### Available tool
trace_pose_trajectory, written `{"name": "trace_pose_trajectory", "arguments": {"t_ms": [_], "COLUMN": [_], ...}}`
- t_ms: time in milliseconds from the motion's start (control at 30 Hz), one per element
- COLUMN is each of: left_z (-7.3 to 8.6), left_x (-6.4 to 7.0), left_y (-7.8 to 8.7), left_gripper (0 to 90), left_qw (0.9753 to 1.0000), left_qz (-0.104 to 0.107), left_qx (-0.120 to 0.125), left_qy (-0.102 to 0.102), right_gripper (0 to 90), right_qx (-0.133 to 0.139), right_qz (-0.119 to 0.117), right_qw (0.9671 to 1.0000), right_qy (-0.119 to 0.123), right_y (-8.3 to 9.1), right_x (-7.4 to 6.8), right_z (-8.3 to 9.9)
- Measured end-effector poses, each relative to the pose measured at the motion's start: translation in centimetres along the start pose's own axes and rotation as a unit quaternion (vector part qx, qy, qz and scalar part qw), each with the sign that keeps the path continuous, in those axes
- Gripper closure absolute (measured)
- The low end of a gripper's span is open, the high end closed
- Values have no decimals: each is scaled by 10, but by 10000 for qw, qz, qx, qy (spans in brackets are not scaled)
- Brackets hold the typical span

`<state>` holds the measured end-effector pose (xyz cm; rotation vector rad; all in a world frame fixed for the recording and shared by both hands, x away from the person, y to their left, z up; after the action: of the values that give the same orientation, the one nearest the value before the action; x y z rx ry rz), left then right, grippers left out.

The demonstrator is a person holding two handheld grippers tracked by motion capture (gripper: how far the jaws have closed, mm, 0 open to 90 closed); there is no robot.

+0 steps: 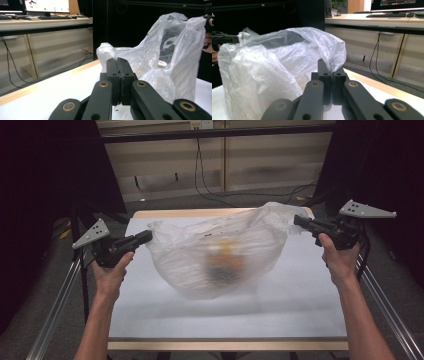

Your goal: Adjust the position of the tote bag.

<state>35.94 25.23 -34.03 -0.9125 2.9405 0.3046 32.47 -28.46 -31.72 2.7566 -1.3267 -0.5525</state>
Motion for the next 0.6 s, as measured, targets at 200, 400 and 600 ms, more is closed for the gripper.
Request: {"name": "trace_pose_trajectory", "arguments": {"t_ms": [200, 400, 600], "left_z": [16, 27, 33], "left_x": [-5, -6, -4], "left_y": [-4, -12, -15], "left_gripper": [894, 894, 894], "left_qw": [9996, 9990, 9980], "left_qz": [-46, 55, 185], "left_qx": [-257, -445, -596], "left_qy": [54, 9, -53], "right_gripper": [889, 889, 889], "right_qx": [-120, -302, -394], "right_qz": [11, 35, 8], "right_qw": [9999, 9995, 9991], "right_qy": [-31, -89, -140], "right_y": [-6, -15, -19], "right_x": [3, 7, 12], "right_z": [12, 25, 40]}}
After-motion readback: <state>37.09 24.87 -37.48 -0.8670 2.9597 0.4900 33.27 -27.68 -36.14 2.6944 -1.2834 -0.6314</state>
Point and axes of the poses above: each handheld gripper's, and its own axes: y roughly backward along the jaws, z roughly out of its underside, x roughly to its right, the point moved 2 cm from there along -y, roughly forward along the jaws, and after that the axes turned 11 degrees about -y, right-handed, at the moved point
